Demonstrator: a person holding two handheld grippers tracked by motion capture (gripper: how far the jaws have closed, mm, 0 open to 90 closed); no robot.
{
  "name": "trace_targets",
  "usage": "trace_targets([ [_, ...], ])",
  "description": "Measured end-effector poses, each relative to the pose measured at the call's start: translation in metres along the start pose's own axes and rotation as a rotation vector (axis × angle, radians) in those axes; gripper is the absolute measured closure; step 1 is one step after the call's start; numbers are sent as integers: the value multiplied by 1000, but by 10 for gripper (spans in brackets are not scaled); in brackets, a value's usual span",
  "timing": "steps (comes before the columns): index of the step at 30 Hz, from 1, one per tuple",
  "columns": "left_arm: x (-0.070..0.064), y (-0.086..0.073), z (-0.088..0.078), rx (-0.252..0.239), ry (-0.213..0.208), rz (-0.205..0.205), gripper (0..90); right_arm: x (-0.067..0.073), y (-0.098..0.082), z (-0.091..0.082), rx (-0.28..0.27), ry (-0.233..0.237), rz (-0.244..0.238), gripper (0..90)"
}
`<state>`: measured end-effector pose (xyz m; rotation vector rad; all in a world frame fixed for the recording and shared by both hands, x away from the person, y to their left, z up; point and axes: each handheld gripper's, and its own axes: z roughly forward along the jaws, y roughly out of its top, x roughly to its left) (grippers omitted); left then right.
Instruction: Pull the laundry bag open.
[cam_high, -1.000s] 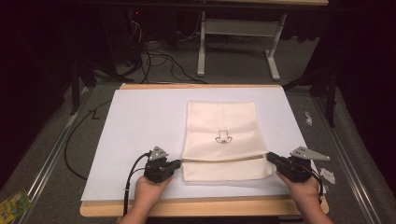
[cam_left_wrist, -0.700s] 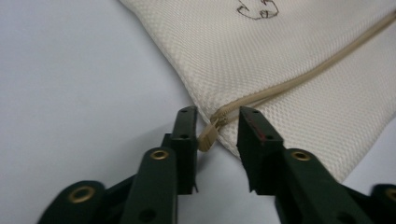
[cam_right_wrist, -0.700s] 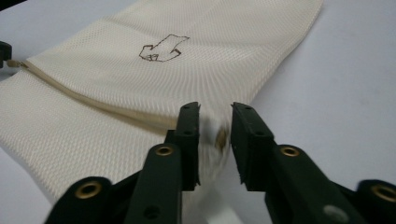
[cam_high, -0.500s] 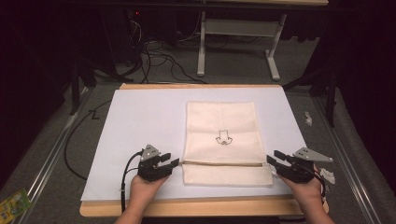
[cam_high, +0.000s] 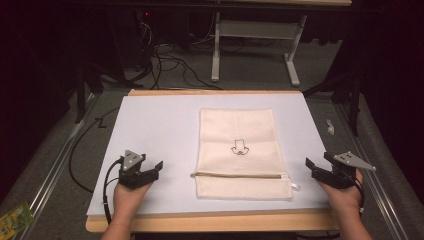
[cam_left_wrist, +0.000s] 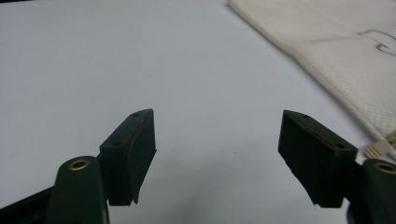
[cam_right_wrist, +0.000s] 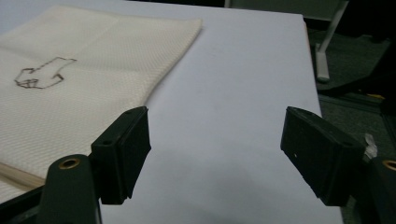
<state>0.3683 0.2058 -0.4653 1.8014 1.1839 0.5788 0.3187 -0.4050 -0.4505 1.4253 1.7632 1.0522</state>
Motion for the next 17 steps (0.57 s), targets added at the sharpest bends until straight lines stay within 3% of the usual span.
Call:
trace_targets([
  [2, 4, 1, 0, -5, 26, -6, 260, -3, -2, 1, 11, -11, 11, 229],
  [6, 7, 3, 0, -22, 32, -24, 240, -5, -4, 2, 21, -16, 11, 217],
  [17, -1, 3, -2, -10, 38, 23, 184, 0, -2, 0, 2, -3, -8, 183],
])
